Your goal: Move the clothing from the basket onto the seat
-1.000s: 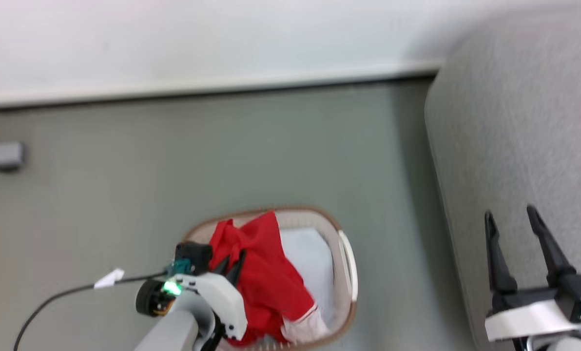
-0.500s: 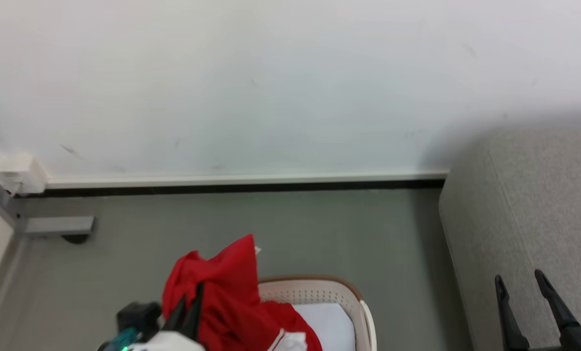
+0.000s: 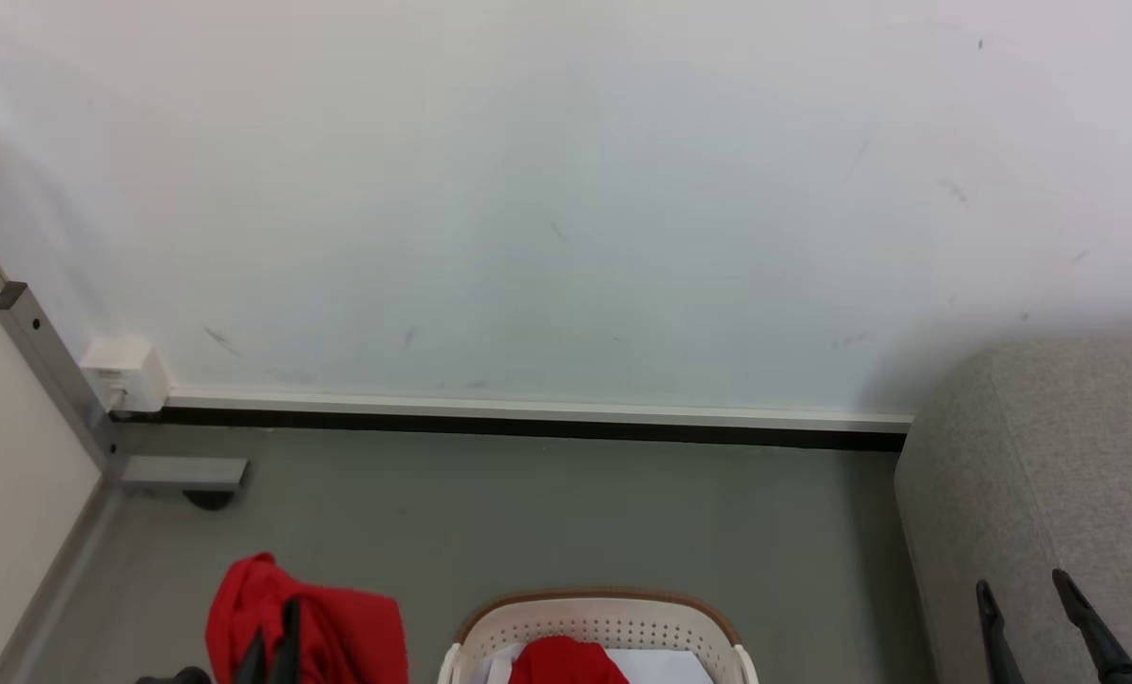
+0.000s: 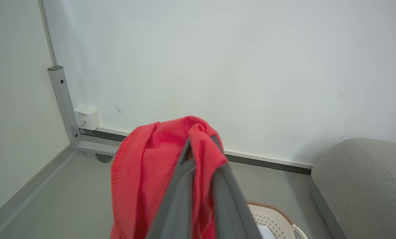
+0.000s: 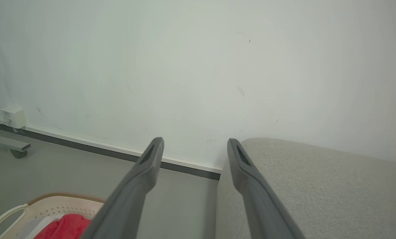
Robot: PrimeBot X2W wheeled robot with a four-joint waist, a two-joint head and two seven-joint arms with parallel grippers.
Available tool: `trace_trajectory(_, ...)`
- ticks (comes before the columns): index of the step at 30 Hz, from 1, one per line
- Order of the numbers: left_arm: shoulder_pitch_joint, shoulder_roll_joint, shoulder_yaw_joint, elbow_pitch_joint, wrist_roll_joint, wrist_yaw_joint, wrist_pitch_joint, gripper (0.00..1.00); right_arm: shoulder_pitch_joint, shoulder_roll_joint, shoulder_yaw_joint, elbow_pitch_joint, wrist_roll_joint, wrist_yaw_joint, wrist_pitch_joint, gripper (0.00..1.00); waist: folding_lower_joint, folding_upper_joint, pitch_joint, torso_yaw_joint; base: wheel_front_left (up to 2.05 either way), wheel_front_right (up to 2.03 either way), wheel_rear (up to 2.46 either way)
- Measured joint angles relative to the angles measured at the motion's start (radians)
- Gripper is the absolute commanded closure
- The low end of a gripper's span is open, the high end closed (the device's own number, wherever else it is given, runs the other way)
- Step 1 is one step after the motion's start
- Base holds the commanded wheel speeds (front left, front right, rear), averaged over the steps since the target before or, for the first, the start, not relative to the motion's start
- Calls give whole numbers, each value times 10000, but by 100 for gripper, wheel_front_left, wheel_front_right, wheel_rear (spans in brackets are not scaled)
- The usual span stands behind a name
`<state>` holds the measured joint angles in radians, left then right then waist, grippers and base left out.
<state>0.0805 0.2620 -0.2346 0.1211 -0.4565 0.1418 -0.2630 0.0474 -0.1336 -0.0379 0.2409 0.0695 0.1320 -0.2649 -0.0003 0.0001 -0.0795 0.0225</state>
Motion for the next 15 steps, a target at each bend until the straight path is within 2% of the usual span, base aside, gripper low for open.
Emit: trace_trajectory(15,23,297,-29,-548,109,105,253,100,-40,35,407,148,180,0,0,0,2,0,15,14,0,0,0)
